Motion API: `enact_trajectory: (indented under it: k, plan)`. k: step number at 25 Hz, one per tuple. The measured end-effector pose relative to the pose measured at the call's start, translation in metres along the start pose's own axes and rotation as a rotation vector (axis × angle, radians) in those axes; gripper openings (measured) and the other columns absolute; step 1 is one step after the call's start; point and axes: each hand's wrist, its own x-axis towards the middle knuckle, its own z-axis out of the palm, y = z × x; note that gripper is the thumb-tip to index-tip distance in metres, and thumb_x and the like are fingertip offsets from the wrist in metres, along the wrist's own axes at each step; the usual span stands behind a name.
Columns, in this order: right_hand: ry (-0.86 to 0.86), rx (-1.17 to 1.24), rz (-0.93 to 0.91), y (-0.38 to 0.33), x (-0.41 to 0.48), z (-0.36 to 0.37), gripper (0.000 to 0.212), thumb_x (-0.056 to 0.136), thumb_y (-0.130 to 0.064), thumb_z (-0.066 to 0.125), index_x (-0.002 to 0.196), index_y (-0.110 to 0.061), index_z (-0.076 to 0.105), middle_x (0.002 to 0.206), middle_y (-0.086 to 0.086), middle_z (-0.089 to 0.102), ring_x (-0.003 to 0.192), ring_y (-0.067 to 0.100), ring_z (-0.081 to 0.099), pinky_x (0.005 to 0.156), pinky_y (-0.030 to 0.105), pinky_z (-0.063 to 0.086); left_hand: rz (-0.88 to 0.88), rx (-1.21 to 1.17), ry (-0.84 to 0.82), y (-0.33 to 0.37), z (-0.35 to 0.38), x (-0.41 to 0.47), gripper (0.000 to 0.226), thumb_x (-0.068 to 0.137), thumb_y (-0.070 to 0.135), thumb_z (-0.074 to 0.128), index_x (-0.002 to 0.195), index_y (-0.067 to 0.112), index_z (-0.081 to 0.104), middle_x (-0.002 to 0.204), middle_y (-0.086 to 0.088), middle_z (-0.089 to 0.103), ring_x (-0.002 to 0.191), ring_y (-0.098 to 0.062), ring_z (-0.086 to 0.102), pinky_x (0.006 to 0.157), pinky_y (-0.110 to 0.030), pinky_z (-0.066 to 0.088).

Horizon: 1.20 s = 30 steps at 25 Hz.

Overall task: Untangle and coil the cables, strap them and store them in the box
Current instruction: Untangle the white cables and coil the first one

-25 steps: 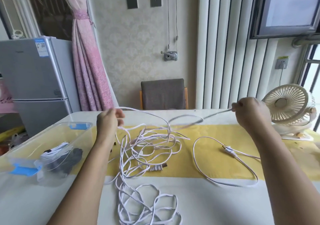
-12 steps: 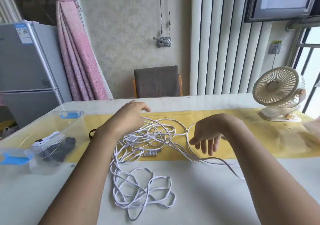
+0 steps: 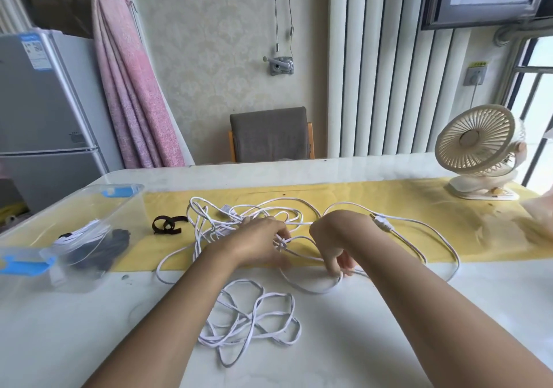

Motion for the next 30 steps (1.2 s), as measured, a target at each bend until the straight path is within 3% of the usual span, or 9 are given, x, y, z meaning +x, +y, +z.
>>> enact_trajectory:
  k: [2,4,7,12,16,19,23,27,30]
  plan:
    - [0.176,0.028,-0.009,-0.001,-0.004,-0.001,0.018,0.085,0.001,0.056,0.068,-0.005,0.054,0.093,0.011,0.067,0.073,0.021,0.063,0.062,0.028,0.047,0.0,-0.011,0.195,0.001,0.004,-0.003,0.021,0.078,0.035,0.069,0.088,0.022,0.057,0.096,0.005,0.063,0.1,-0.018,0.055,0.081,-0.028,0.032]
    - [0.507,0.112,-0.022,0.005,-0.004,-0.003,0.014,0.088,0.005,0.044,0.093,-0.001,0.056,0.109,0.016,0.06,0.095,0.032,0.061,0.065,0.031,0.044,-0.046,-0.061,0.382,0.0,0.002,-0.008,0.027,0.081,0.042,0.066,0.092,0.019,0.058,0.078,0.006,0.061,0.091,-0.019,0.053,0.071,-0.027,0.029]
    - [0.898,0.272,-0.11,0.017,-0.001,-0.01,0.026,0.089,0.006,0.038,0.109,-0.001,0.051,0.106,0.019,0.06,0.094,0.036,0.057,0.07,0.033,0.043,0.002,-0.132,0.602,-0.005,-0.004,-0.015,0.024,0.085,0.041,0.063,0.103,0.026,0.058,0.077,0.003,0.066,0.08,-0.018,0.059,0.068,-0.031,0.042]
    - [0.95,0.32,-0.257,0.023,-0.012,-0.021,0.01,0.087,-0.01,0.063,0.093,-0.007,0.07,0.087,0.012,0.069,0.075,0.024,0.062,0.064,0.027,0.045,0.06,-0.525,0.713,-0.013,-0.006,-0.031,0.029,0.091,0.028,0.061,0.064,0.017,0.068,0.079,0.004,0.065,0.077,-0.006,0.061,0.071,-0.016,0.041]
    - [0.874,0.265,-0.331,0.019,-0.016,-0.018,0.028,0.089,-0.01,0.055,0.062,-0.015,0.061,0.063,0.008,0.059,0.057,0.02,0.05,0.053,0.025,0.034,-0.039,-1.246,0.608,-0.006,-0.023,-0.042,0.061,0.095,0.014,0.05,0.034,0.017,0.049,0.038,0.0,0.048,0.043,-0.013,0.055,0.058,-0.02,0.049]
    - [0.952,0.203,-0.337,0.019,-0.021,-0.018,0.022,0.095,-0.021,0.05,0.083,-0.021,0.069,0.07,-0.001,0.055,0.069,0.025,0.052,0.052,0.028,0.031,-0.226,-1.694,0.407,-0.017,-0.033,-0.047,0.059,0.095,0.019,0.044,0.036,0.018,0.039,0.032,0.001,0.032,0.024,-0.011,0.028,0.039,-0.017,0.041]
    - [1.25,0.574,-0.42,0.044,-0.036,-0.031,0.017,0.095,-0.016,0.048,0.084,-0.013,0.061,0.061,-0.003,0.05,0.053,0.013,0.043,0.049,0.016,0.03,-0.305,-1.38,0.612,-0.035,-0.027,-0.04,0.027,0.099,0.014,0.037,0.076,0.008,0.048,0.049,-0.01,0.062,0.025,-0.012,0.029,0.035,-0.016,0.033]
    - [1.533,0.81,-0.142,0.069,-0.035,-0.037,0.02,0.094,-0.015,0.042,0.085,-0.01,0.059,0.066,0.008,0.053,0.06,0.028,0.047,0.055,0.033,0.036,-0.285,-1.351,0.644,-0.037,-0.027,-0.041,0.031,0.095,0.01,0.039,0.064,0.008,0.042,0.044,-0.009,0.056,0.036,-0.021,0.051,0.045,-0.024,0.043]
    - [1.285,0.685,0.194,0.085,-0.019,-0.032,0.022,0.091,-0.011,0.042,0.093,-0.009,0.064,0.088,0.012,0.063,0.082,0.034,0.055,0.063,0.033,0.039,-0.232,-1.293,0.626,-0.032,-0.027,-0.042,0.037,0.094,0.009,0.038,0.057,0.011,0.033,0.04,-0.007,0.043,0.034,-0.021,0.044,0.042,-0.023,0.037]
